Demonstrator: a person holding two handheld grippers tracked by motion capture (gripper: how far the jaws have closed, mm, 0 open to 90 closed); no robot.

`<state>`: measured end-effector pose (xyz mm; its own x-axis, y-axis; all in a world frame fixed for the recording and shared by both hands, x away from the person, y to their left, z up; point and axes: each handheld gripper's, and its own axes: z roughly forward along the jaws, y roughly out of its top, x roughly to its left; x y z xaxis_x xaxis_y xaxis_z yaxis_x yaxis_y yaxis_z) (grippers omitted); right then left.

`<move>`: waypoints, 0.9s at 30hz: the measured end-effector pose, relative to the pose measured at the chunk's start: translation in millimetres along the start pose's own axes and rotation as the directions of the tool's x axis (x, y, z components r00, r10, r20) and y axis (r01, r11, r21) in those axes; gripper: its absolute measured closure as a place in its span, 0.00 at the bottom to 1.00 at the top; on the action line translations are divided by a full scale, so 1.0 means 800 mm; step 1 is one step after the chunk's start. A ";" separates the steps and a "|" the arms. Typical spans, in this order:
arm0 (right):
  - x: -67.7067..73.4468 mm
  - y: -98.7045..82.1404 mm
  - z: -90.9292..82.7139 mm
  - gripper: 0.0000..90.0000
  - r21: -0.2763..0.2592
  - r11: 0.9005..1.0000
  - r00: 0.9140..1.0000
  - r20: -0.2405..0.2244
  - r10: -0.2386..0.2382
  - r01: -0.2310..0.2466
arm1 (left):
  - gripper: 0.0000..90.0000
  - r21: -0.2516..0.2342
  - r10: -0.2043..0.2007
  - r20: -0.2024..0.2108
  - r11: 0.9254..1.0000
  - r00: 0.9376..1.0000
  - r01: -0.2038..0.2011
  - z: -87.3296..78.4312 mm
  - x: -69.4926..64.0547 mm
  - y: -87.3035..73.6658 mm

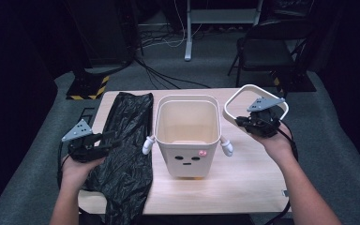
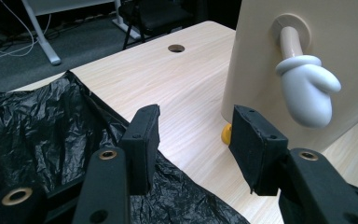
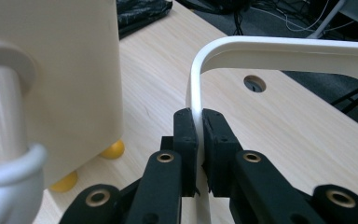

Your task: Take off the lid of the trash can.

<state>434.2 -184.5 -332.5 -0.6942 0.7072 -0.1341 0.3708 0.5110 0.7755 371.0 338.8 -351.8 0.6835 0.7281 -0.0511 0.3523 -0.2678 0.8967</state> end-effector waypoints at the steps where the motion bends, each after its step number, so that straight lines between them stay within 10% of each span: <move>1: 0.000 -0.004 0.003 0.94 0.001 1.000 1.000 0.000 0.002 -0.002 | 0.57 0.002 -0.001 -0.001 1.000 1.000 0.001 0.000 0.000 0.000; 27: 0.017 -0.067 0.046 0.94 0.025 0.999 0.999 0.044 0.029 -0.030 | 0.56 0.008 -0.018 -0.004 1.000 1.000 0.018 0.004 0.003 -0.008</move>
<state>427.3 -184.2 -398.3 -0.6549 0.7428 -0.1387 0.4069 0.5014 0.7635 372.4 340.1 -358.7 0.6744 0.7355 -0.0650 0.3692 -0.2597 0.8923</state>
